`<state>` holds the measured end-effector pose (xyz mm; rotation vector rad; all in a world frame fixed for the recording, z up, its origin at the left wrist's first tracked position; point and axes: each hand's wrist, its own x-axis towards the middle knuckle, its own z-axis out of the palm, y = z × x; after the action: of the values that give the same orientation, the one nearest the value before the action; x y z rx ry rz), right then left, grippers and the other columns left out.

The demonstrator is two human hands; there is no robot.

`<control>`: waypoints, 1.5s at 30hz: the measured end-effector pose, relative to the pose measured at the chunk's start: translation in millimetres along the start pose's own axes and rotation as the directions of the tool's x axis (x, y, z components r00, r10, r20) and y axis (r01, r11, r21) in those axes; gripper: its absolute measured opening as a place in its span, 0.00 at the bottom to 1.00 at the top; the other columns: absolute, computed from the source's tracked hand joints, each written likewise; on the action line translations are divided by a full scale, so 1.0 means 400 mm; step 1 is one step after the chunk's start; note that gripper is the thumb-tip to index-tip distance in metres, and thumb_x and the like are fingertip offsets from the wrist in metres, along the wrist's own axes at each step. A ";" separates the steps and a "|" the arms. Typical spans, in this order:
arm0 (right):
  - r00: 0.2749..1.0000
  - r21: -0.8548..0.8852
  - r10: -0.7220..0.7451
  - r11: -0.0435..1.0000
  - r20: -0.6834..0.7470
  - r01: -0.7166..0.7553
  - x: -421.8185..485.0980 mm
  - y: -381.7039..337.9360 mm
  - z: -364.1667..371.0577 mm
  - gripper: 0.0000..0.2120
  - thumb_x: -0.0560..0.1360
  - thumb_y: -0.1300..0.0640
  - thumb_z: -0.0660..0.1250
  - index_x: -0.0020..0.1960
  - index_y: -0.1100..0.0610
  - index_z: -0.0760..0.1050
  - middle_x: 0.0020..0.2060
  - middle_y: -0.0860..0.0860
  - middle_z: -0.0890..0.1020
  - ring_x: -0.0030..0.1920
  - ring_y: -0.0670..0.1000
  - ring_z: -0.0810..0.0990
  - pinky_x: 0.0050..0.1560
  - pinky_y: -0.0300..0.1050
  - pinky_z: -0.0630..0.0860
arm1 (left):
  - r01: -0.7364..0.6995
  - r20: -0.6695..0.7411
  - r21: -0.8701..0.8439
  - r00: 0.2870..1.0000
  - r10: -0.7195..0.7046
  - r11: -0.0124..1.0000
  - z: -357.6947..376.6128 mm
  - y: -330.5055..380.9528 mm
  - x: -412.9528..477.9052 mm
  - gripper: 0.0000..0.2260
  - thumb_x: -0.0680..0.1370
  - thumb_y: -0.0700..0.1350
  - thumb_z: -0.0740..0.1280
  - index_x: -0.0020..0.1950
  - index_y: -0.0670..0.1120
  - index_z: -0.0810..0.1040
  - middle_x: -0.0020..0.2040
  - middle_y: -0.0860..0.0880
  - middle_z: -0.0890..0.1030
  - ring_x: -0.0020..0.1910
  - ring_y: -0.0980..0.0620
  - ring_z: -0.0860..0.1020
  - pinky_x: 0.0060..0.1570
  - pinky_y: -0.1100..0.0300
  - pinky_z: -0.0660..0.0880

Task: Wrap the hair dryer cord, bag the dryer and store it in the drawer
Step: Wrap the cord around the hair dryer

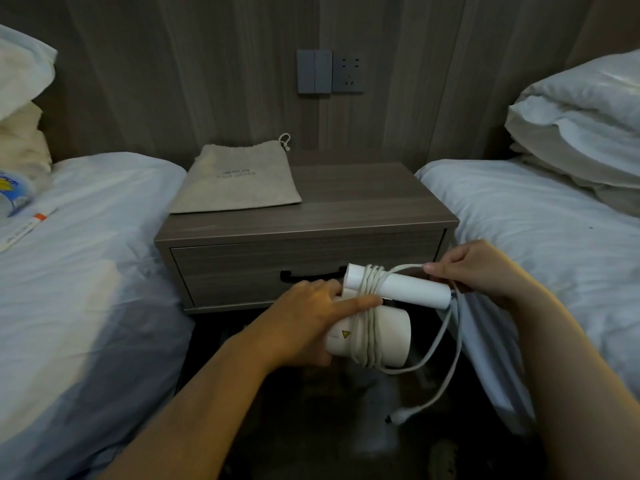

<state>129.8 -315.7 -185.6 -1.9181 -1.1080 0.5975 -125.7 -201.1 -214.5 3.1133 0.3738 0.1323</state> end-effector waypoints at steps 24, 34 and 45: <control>0.983 0.672 -0.013 0.732 0.183 -0.116 0.021 0.028 0.159 0.04 0.64 0.64 0.71 0.36 0.60 0.76 0.27 0.58 0.75 0.25 0.53 0.70 0.27 0.39 0.66 | 0.096 0.006 -0.951 0.956 -0.294 0.294 -0.005 0.018 0.014 0.43 0.58 0.44 0.78 0.64 0.71 0.63 0.64 0.58 0.73 0.60 0.56 0.75 0.54 0.61 0.76; 0.978 0.199 -0.029 0.980 0.208 -0.013 -0.033 -0.080 0.158 0.15 0.78 0.65 0.56 0.36 0.58 0.76 0.26 0.52 0.78 0.20 0.44 0.66 0.21 0.36 0.62 | 0.036 0.081 -0.994 0.871 -0.485 -0.101 -0.016 0.003 0.028 0.43 0.55 0.46 0.76 0.69 0.58 0.66 0.63 0.53 0.75 0.59 0.49 0.77 0.54 0.49 0.77; 0.986 0.102 0.076 0.991 0.149 -0.092 -0.058 -0.145 0.176 0.34 0.76 0.36 0.51 0.37 0.64 0.79 0.23 0.53 0.75 0.20 0.47 0.68 0.24 0.38 0.64 | 0.161 -0.052 -0.944 0.788 -0.614 0.286 -0.029 -0.017 0.027 0.48 0.58 0.49 0.76 0.73 0.64 0.56 0.69 0.58 0.70 0.64 0.59 0.71 0.65 0.57 0.69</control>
<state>39.5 -290.5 -175.6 -1.8577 -1.0658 0.8390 -118.0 -191.8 -202.3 1.7434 0.7603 0.7269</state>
